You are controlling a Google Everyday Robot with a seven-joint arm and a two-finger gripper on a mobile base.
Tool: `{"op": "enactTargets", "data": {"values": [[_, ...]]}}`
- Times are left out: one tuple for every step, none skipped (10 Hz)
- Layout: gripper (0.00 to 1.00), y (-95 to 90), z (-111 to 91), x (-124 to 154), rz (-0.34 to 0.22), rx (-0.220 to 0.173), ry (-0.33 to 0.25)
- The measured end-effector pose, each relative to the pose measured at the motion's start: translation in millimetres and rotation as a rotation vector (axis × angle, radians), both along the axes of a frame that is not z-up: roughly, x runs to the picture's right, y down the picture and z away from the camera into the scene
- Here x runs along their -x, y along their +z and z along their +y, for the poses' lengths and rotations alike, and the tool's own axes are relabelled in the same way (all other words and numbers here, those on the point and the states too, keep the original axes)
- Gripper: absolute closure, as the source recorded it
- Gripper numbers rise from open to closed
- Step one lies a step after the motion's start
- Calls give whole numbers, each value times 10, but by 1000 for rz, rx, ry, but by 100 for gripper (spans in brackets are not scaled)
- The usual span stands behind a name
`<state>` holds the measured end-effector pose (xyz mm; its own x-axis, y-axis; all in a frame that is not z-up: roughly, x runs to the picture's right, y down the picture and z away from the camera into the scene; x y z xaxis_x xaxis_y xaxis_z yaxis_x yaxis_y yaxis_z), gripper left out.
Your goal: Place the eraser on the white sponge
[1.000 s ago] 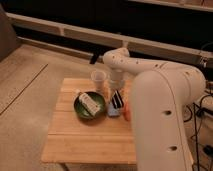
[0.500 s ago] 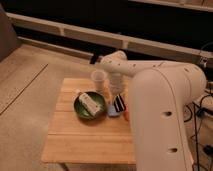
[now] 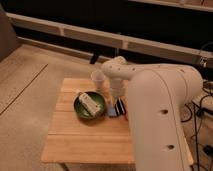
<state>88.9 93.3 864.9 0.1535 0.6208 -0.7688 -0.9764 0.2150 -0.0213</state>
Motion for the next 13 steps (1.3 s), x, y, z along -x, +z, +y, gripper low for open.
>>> {"op": "enactTargets", "data": {"values": [[98,72,-32,32,-7,-20,-7],[90,128,-37,97,-18,-31,-21],[82,146,-15,155,-31,-29,-31],[73,155,15,198,-42,-25,-39],[59,148,81,280,-63,-14,-44],[51,139,116,325,-74,-7,-41],[43,132,140,354,-82,-2,-41],[34,120,159,376,-89,3,-39],[30,97,172,376,-94,7,-34],[30,81,179,359,-93,9,-30],[30,72,186,338,-91,11,-26],[30,64,186,322,-88,12,-18],[30,64,188,313,-87,12,-16]]}}
